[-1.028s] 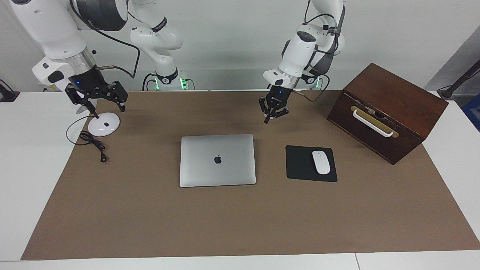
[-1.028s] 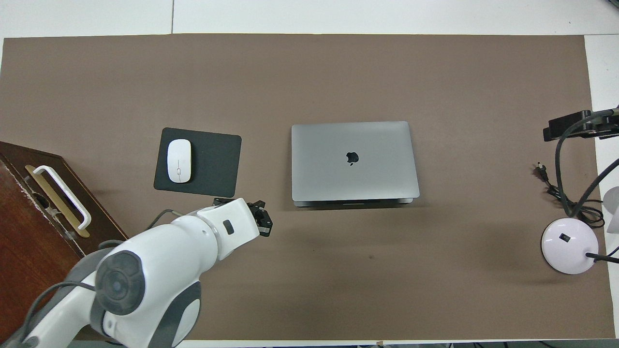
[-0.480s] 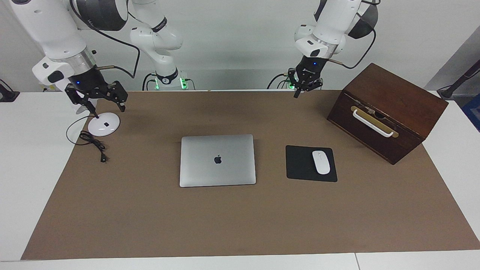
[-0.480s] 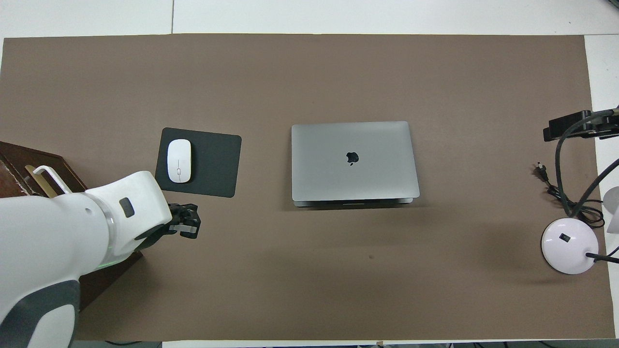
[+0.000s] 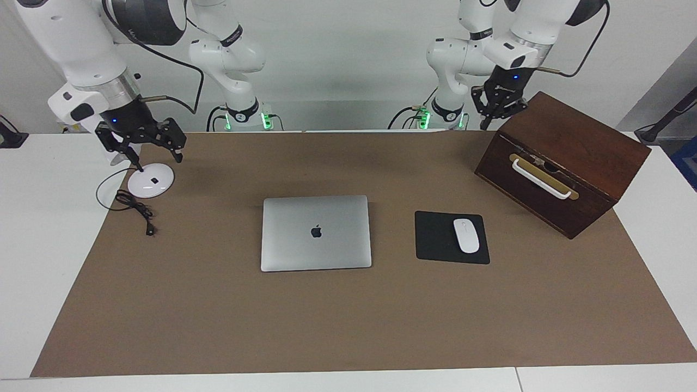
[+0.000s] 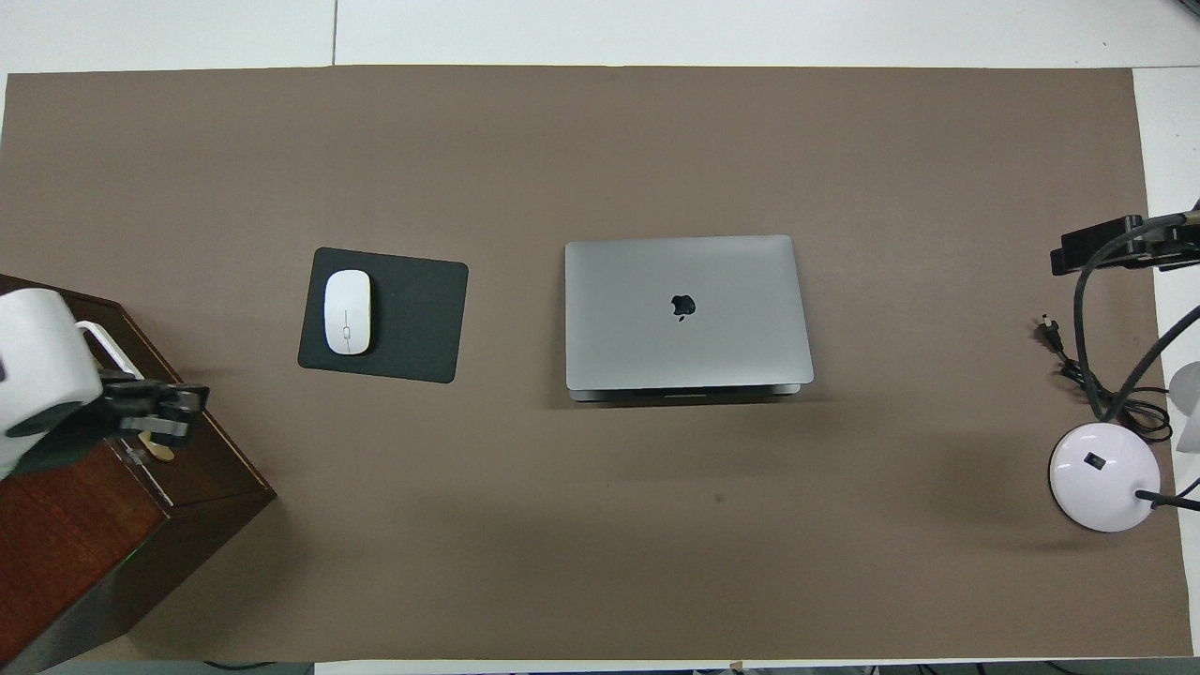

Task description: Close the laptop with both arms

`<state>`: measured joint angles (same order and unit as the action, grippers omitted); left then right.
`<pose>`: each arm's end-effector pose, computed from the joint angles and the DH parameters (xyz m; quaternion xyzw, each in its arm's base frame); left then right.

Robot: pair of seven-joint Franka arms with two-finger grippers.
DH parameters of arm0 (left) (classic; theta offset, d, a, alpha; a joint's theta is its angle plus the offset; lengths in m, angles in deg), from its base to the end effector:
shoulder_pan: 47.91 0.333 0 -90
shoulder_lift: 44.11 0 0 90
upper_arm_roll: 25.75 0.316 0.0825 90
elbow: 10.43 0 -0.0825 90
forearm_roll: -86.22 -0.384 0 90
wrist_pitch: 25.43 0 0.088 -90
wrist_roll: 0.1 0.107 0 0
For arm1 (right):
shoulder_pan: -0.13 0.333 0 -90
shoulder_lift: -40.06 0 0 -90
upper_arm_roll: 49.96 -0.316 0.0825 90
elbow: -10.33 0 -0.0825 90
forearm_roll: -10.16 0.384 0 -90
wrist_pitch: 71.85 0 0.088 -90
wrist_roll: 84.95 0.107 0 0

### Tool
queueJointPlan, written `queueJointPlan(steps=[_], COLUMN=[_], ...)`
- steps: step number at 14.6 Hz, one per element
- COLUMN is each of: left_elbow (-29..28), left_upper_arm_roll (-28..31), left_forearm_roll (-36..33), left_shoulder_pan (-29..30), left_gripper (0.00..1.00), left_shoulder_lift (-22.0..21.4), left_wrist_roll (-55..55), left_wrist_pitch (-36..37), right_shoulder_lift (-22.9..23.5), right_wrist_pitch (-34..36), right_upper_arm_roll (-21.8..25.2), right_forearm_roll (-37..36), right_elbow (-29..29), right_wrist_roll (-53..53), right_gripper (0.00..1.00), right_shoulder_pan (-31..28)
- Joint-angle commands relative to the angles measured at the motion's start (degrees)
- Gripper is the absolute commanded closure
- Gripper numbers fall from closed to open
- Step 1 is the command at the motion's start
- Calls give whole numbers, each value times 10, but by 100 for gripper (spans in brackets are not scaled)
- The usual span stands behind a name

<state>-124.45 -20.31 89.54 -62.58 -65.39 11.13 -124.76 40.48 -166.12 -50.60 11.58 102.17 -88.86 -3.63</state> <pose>0.4443 -0.0703 0.6247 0.9816 -0.1763 0.0573 0.0452 0.5628 -0.0282 0.6119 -0.9998 -0.0062 -0.0183 0.0113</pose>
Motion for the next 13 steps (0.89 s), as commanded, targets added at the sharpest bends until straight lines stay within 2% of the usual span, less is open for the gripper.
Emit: queueJointPlan(steps=[1, 4, 5, 6, 7, 13], left_elbow=[19, 43, 55, 66, 73, 145], left_upper_arm_roll=[-7, -7, -7, -6, -6, -7], left_forearm_roll=[-8, -8, -8, -8, -9, -8], left_shoulder_pan=[68, 107, 118, 121, 126, 134], left_gripper=[100, 100, 72, 13, 0, 0], left_shoulder_lift=[6, 20, 26, 34, 40, 117], left_wrist_roll=[33, 31, 30, 30, 28, 24], left_wrist_pitch=[19, 15, 17, 19, 19, 23], right_shoulder_lift=[-15, -16, -16, -16, -16, -16], right_wrist_pitch=[-10, -10, -10, -11, -11, -17], right_upper_arm_roll=[-6, -6, -6, -6, -6, -6], right_forearm_roll=[-5, -5, -5, -5, -5, -5], right_elbow=[20, 25, 25, 25, 26, 27], right_wrist_roll=[8, 7, 7, 7, 7, 4], right_gripper=[0, 0, 0, 0, 0, 0], right_shoulder_pan=[-5, -6, -6, -6, -7, -9])
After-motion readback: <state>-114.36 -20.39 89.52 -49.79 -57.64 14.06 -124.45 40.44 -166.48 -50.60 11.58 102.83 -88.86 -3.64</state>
